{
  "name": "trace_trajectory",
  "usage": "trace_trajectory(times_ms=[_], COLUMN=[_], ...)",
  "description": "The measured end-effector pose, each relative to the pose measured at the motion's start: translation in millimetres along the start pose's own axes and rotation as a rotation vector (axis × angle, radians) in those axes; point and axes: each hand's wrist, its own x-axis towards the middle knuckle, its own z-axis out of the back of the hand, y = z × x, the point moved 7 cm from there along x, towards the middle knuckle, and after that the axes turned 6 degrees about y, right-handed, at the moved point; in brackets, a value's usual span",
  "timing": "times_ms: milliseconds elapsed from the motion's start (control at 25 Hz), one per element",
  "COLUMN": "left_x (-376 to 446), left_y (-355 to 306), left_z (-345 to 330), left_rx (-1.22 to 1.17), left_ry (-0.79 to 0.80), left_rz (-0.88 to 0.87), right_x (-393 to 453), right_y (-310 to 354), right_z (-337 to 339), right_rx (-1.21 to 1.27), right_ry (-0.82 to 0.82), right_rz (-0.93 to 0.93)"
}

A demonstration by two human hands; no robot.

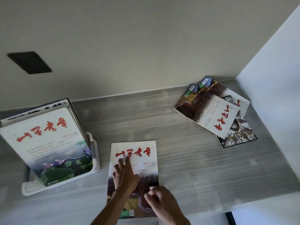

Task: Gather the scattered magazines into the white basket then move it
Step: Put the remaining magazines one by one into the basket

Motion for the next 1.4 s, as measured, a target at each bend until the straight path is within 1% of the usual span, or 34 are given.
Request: trace_trajectory(times_ms=[40, 80, 160, 200, 280, 320, 400, 440, 520, 600, 640, 680, 760, 800, 920, 1000, 1080, 1120, 1200, 1240, 1320, 1400], left_x=[-2, -3, -2, 0, 8, 13, 15, 12, -2, -20, -29, -39, -54, -62, -81, -82, -75, -69, -53, -44, -25, -14], left_y=[5, 12, 30, 39, 61, 70, 68, 59, 38, 21, 20, 26, 53, 71, 144, 189, 229, 246, 272, 283, 296, 307], left_z=[1, 3, 4, 3, 0, 0, -2, 0, 14, 34, 47, 64, 102, 125, 204, 246, 274, 283, 285, 277, 255, 243], left_rx=[-0.08, -0.169, -0.343, -0.412, -0.561, -0.677, -0.883, -0.913, -0.959, -1.06, -1.116, -1.201, -1.36, -1.388, -1.315, -1.328, -1.321, -1.305, -1.21, -1.138, -0.998, -0.8], left_ry=[-0.043, -0.084, -0.117, -0.115, -0.125, -0.124, -0.063, -0.072, -0.158, -0.177, -0.168, -0.161, -0.164, -0.217, -0.51, -0.623, -0.693, -0.716, -0.716, -0.679, -0.569, -0.552], left_rz=[0.027, 0.091, 0.26, 0.313, 0.342, 0.335, 0.251, 0.181, 0.036, -0.179, -0.27, -0.326, -0.375, -0.393, -0.384, -0.39, -0.354, -0.314, -0.164, -0.081, 0.009, 0.08], right_x=[1, 3, 10, 13, 15, 14, 12, 13, 22, 36, 46, 55, 76, 85, 105, 117, 135, 144, 160, 165, 169, 172], right_y=[-13, -21, -25, -25, -26, -29, -40, -45, -48, -41, -34, -22, 17, 44, 149, 212, 261, 277, 294, 294, 283, 267], right_z=[12, 21, 23, 19, 13, 11, 13, 15, 24, 37, 43, 48, 56, 61, 68, 61, 46, 38, 21, 12, -1, 2], right_rx=[0.008, -0.001, 0.021, 0.066, 0.112, 0.136, 0.291, 0.371, 0.465, 0.56, 0.594, 0.62, 0.678, 0.691, 0.724, 0.728, 0.712, 0.694, 0.617, 0.569, 0.477, 0.302], right_ry=[-0.099, -0.15, -0.128, -0.104, -0.096, -0.118, -0.184, -0.202, -0.214, -0.204, -0.173, -0.123, -0.031, -0.013, 0.0, 0.034, 0.045, 0.045, 0.054, 0.064, 0.063, -0.067], right_rz=[-0.067, -0.115, -0.166, -0.194, -0.287, -0.345, -0.461, -0.497, -0.505, -0.445, -0.398, -0.344, -0.226, -0.146, 0.14, 0.267, 0.318, 0.314, 0.253, 0.208, 0.125, 0.042])
